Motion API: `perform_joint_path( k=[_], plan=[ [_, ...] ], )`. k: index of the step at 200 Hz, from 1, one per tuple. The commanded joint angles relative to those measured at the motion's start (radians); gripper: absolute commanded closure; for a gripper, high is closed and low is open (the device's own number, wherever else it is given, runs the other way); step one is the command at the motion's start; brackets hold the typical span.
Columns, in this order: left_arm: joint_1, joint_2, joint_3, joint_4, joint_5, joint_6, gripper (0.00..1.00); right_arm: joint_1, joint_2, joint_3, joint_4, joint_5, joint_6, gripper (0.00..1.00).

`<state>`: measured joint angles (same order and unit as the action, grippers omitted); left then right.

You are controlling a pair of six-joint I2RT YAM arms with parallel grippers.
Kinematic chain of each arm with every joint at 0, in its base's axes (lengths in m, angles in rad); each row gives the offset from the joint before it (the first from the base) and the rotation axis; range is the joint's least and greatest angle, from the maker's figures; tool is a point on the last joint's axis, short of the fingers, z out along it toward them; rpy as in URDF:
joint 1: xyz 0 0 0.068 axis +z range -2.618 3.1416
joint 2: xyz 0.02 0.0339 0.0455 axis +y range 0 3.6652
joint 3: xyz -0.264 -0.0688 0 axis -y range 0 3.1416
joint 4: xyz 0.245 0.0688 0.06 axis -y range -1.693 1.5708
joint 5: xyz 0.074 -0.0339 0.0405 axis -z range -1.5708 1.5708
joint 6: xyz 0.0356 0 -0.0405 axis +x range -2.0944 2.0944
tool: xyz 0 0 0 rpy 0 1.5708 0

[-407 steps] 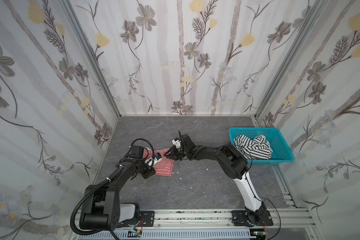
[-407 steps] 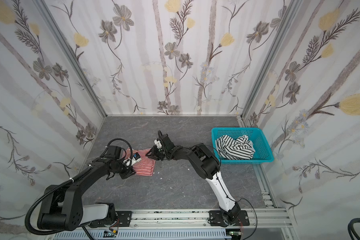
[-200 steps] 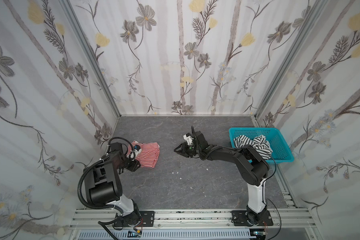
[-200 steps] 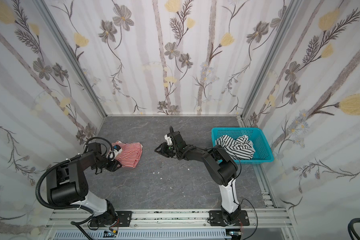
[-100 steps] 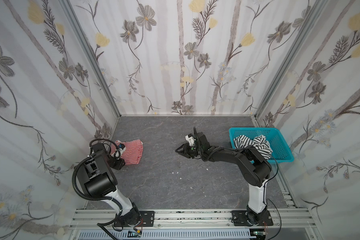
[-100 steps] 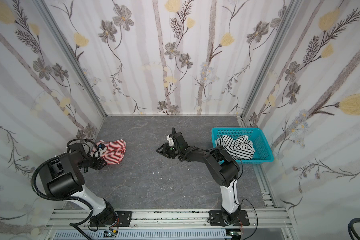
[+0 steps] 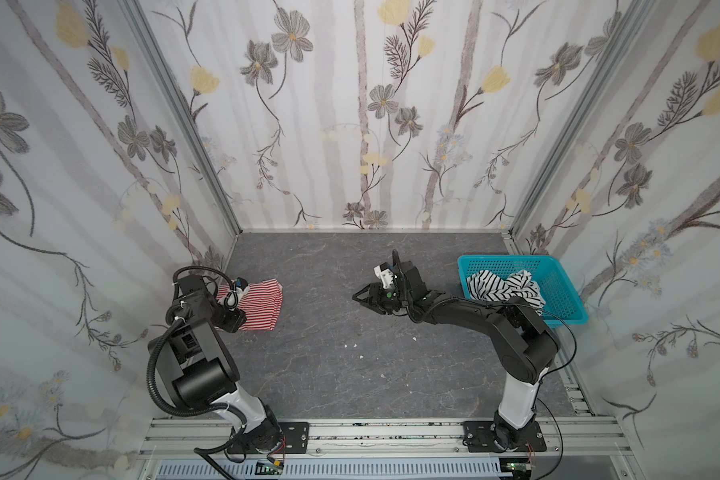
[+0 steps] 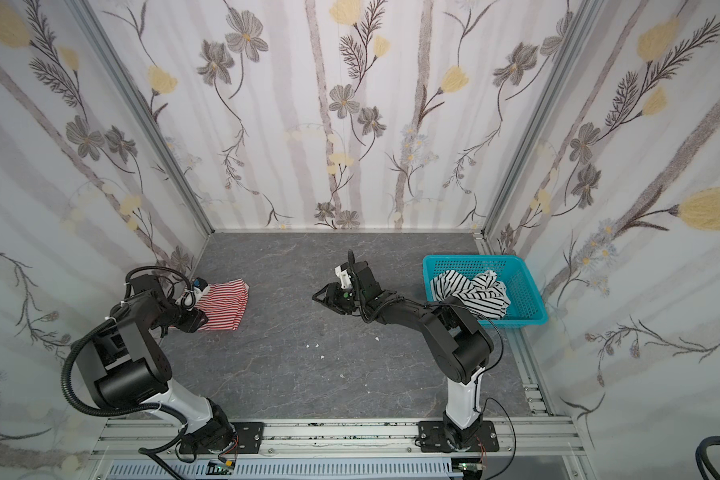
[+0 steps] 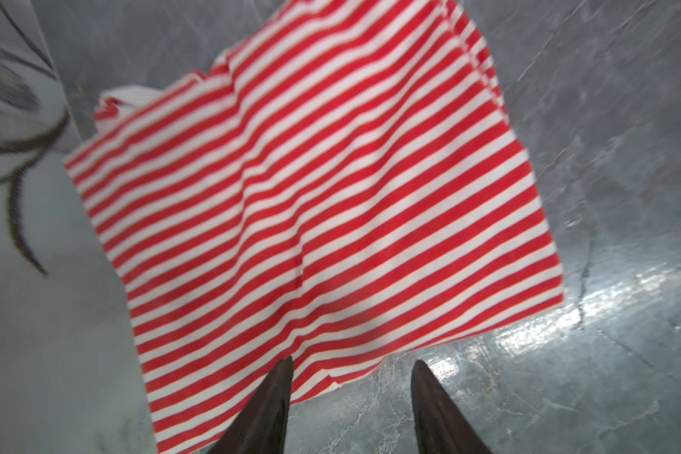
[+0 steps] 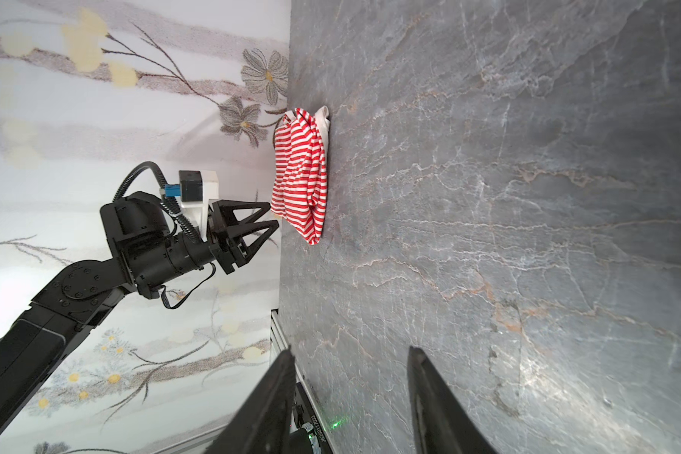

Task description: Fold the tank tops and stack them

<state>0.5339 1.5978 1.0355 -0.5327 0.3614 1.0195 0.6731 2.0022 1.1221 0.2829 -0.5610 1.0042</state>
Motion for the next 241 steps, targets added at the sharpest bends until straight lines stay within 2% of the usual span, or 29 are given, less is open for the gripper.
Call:
perform_joint_path(
  k=[1, 36, 66, 79, 88, 99, 110, 134, 164, 195, 241],
  plan=[
    [-0.044, -0.074, 0.014, -0.047, 0.070, -0.079, 0.46, -0.022, -0.061, 0.021, -0.092, 0.061, -0.079, 0.46],
    [-0.187, -0.192, 0.010, -0.050, 0.120, -0.220, 0.41, -0.116, -0.222, 0.050, -0.389, 0.232, -0.213, 0.39],
    [-0.335, -0.223, 0.021, -0.048, 0.227, -0.400, 0.38, -0.238, -0.351, 0.069, -0.680, 0.526, -0.311, 0.35],
    [-0.407, -0.215, 0.021, -0.042, 0.269, -0.470, 0.37, -0.293, -0.394, 0.071, -0.763, 0.610, -0.343, 0.31],
    [-0.463, -0.209, 0.011, -0.007, 0.250, -0.531, 0.37, -0.337, -0.425, 0.063, -0.802, 0.638, -0.359, 0.31],
    [-0.536, -0.201, -0.014, 0.069, 0.155, -0.636, 0.37, -0.394, -0.454, 0.052, -0.842, 0.660, -0.375, 0.31],
    [-0.599, -0.185, -0.040, 0.120, 0.084, -0.693, 0.37, -0.449, -0.477, 0.029, -0.859, 0.673, -0.399, 0.31],
    [-0.710, -0.145, -0.085, 0.180, 0.030, -0.727, 0.38, -0.586, -0.503, -0.037, -0.872, 0.674, -0.434, 0.30],
    [-0.820, -0.130, -0.119, 0.208, -0.058, -0.697, 0.38, -0.759, -0.497, -0.118, -0.838, 0.631, -0.442, 0.30],
    [-0.855, -0.137, -0.141, 0.218, -0.037, -0.699, 0.38, -0.902, -0.452, -0.149, -0.782, 0.526, -0.444, 0.30],
    [-0.869, -0.143, -0.160, 0.229, -0.034, -0.693, 0.38, -0.971, -0.306, -0.049, -0.781, 0.513, -0.434, 0.30]
  ],
)
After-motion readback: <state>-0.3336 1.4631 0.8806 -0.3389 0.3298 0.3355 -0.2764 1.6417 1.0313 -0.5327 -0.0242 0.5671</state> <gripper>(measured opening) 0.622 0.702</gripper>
